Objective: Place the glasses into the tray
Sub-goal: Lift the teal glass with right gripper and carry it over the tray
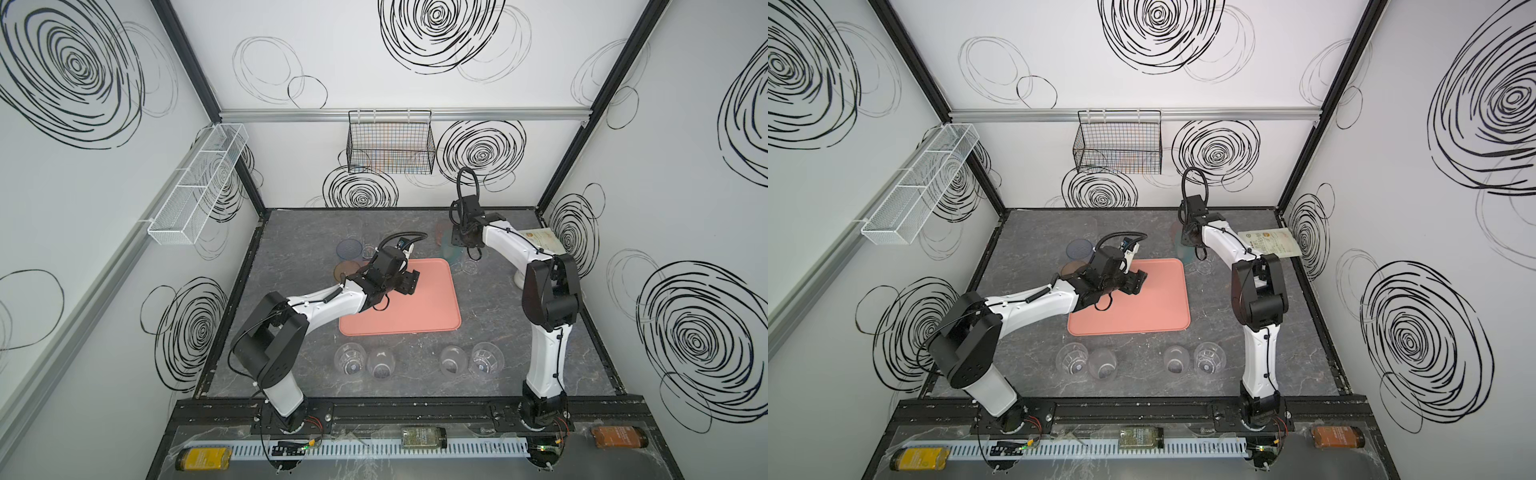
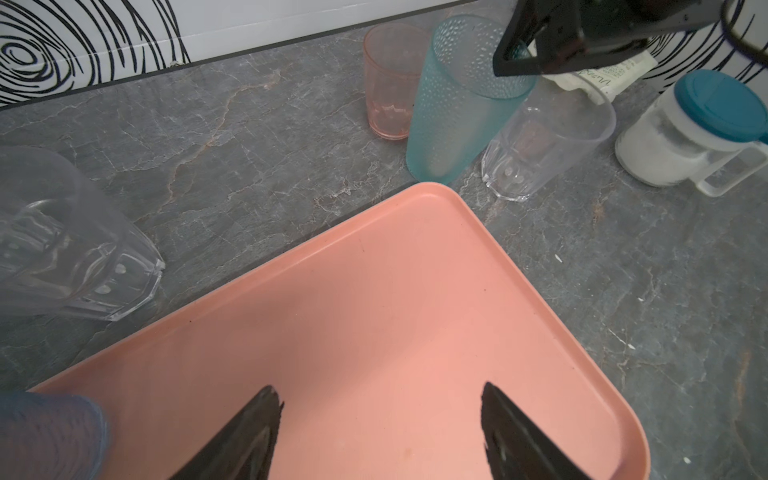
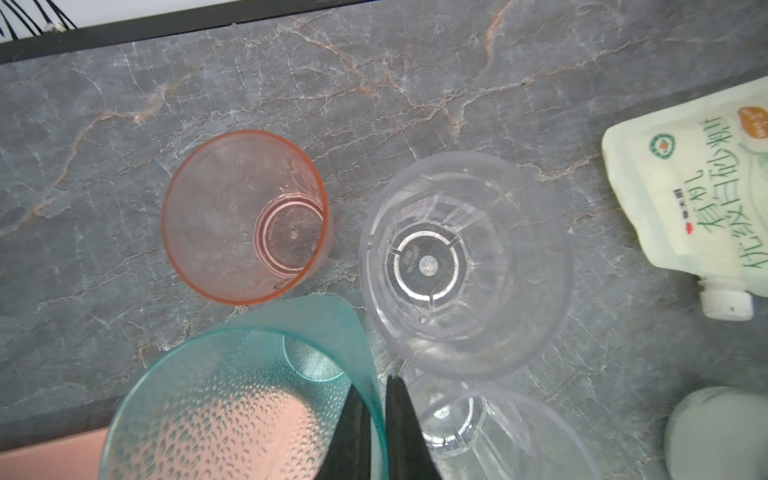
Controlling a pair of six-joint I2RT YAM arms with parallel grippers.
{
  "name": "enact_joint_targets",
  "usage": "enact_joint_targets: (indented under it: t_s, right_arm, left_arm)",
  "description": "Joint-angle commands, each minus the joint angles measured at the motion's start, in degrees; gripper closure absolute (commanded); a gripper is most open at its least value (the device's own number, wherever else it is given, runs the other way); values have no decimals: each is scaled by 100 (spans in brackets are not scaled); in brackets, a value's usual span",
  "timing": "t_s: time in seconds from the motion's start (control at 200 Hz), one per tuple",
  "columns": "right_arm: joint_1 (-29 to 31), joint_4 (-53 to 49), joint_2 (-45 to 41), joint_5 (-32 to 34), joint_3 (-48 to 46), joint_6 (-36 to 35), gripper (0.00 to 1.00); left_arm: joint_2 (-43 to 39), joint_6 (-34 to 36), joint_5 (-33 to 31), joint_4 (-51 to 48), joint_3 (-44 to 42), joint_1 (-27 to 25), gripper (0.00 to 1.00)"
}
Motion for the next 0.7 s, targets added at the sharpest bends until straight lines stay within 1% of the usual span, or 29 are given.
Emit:
enact_joint_targets:
  t_s: [0.0,0.165,0.345,0.45,0.515,0.695]
  right_arm:
    - [167,-373,-436,548,297,-149,95]
    - [403,-645,-696,785,529,-212,96]
    - [746,-914,-978,797,603,-224,96]
    - [1061,-934,-1218,949,364,-263,96]
    - [1242,-875,-1393,892,141,-266,97]
    - [1794,-799,-1719,688,-401,-190,97]
  left_arm:
    - [-310,138,-87,56,156,-69,21]
    - [-744,166,-208,88,69,-87,21]
    - [-1612,274,-364,522,-342,-79,20]
    - [-2242,425,-485,758,-800,-87,20]
    - [-2617,522,-616,824,-1090,-85,20]
    - [-3668,767,-1104,563,-1727,27,18]
